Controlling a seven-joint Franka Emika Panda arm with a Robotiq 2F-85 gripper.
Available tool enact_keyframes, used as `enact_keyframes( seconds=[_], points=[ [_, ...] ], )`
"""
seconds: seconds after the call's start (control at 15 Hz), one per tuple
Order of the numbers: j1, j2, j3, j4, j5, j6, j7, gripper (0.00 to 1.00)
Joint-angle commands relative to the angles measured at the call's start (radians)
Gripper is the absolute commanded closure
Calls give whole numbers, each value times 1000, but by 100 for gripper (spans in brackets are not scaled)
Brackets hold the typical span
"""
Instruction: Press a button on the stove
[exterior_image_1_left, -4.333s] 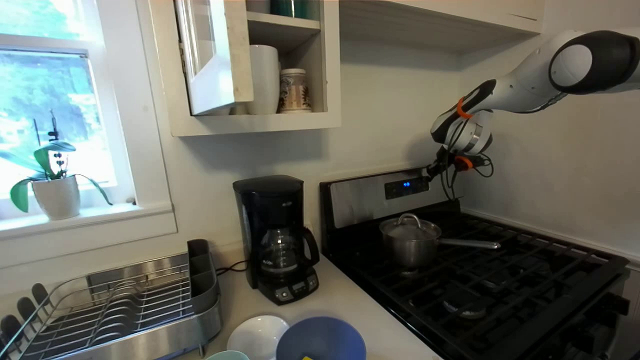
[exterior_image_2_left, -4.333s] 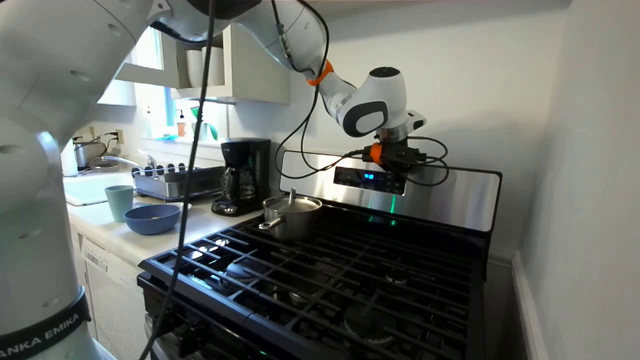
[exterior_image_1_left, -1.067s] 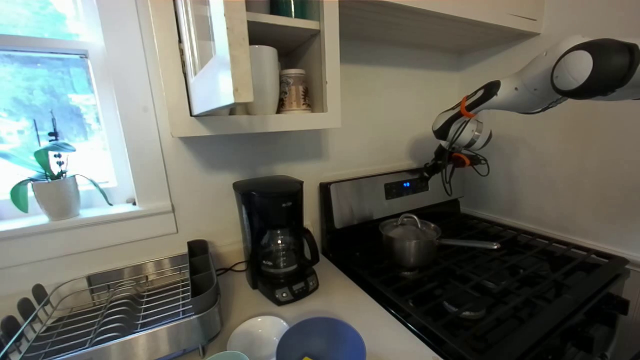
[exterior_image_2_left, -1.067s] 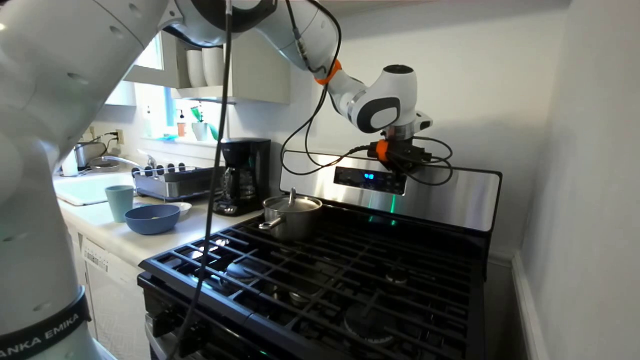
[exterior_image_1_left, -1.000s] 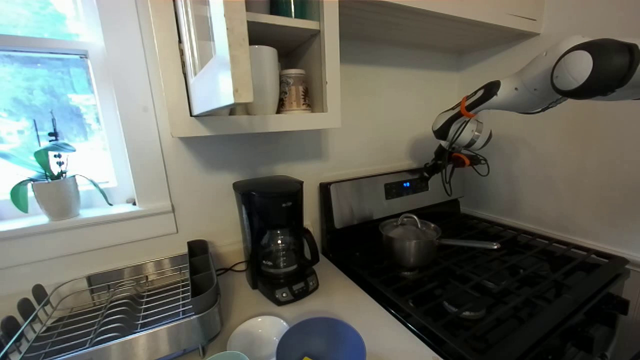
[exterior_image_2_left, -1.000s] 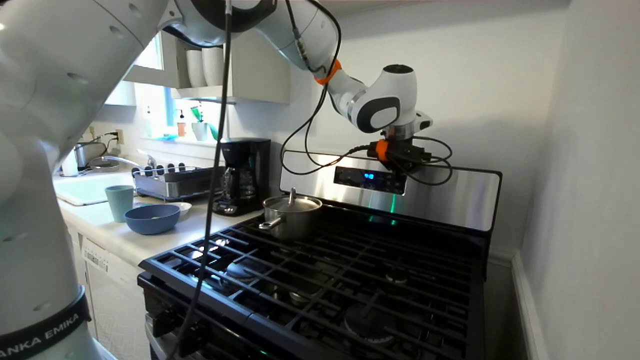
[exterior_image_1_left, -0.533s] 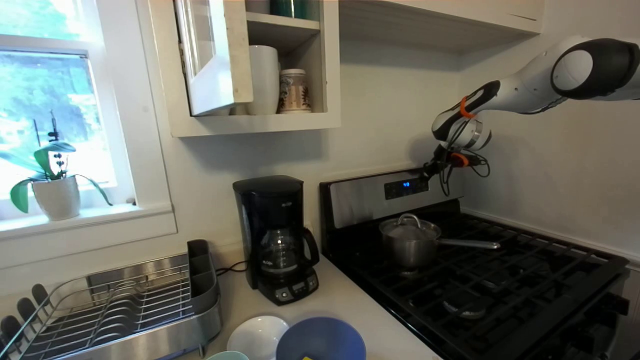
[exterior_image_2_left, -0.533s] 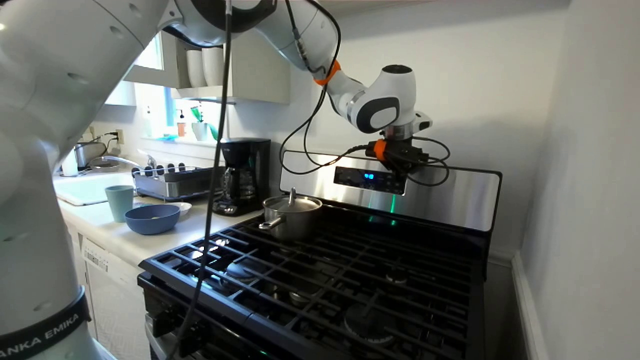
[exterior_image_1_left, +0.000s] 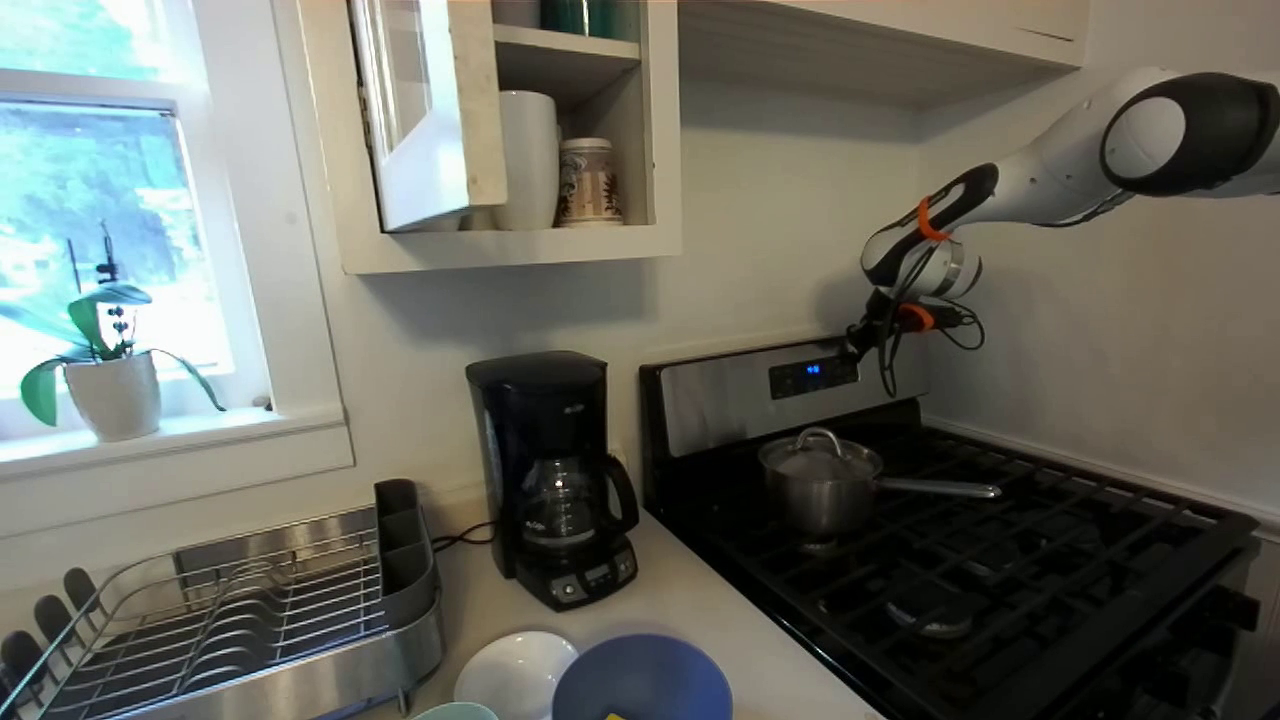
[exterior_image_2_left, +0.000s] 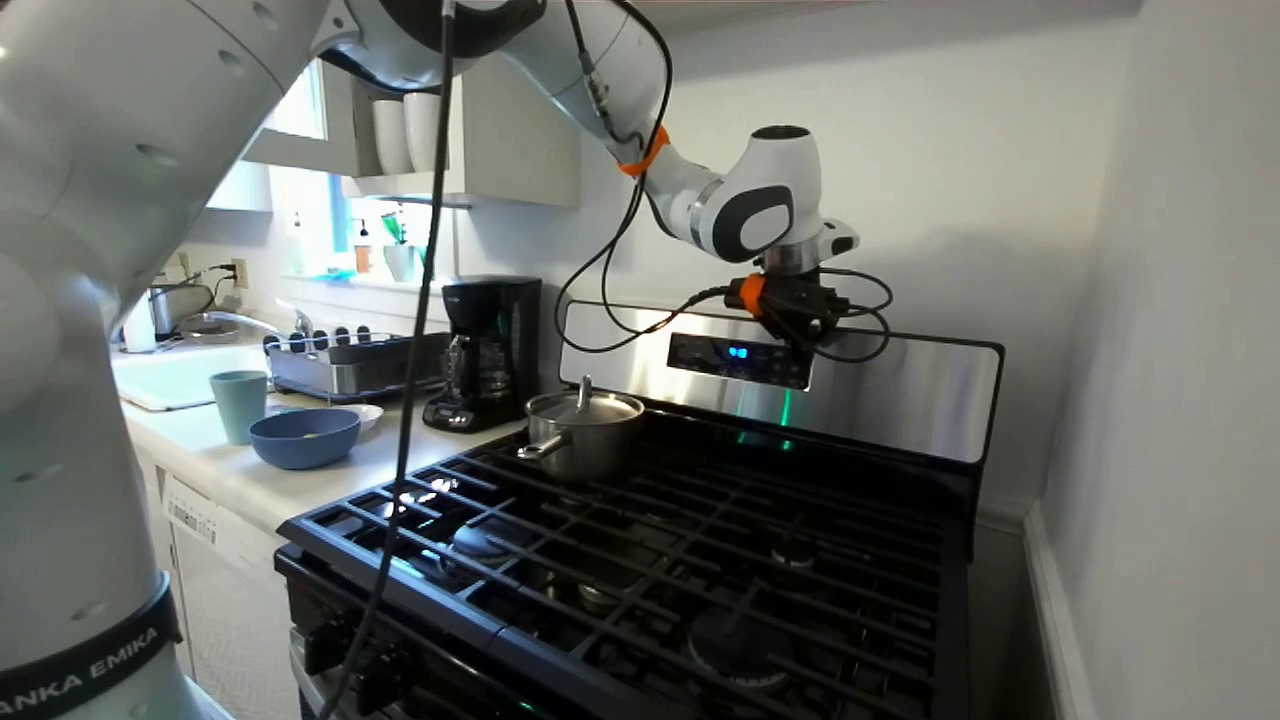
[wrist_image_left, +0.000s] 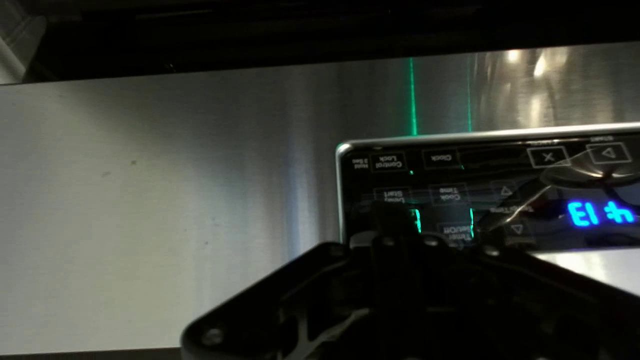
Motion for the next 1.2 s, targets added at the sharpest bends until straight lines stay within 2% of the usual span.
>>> enact_keyframes(
  seconds=[0.0, 0.13, 0.33, 0.47, 0.67, 0.8, 0.87, 0.93, 1.13],
  points=[
    [16, -121, -54, -88, -96, -136, 73, 99],
    [12, -187, -69, -129, -119, -233, 60, 99],
    [-7, -311, -62, -220, -82, -432, -52, 99],
    [7, -394, -73, -294, -77, -547, -102, 99],
    [53, -517, -101, -424, -114, -603, -103, 99],
    [88, -597, -114, -521, -141, -559, -78, 98],
    [104, -633, -120, -565, -163, -528, -59, 90],
    [118, -669, -126, -598, -191, -531, -47, 72],
    [149, -773, -143, -693, -259, -534, -39, 56]
  ],
)
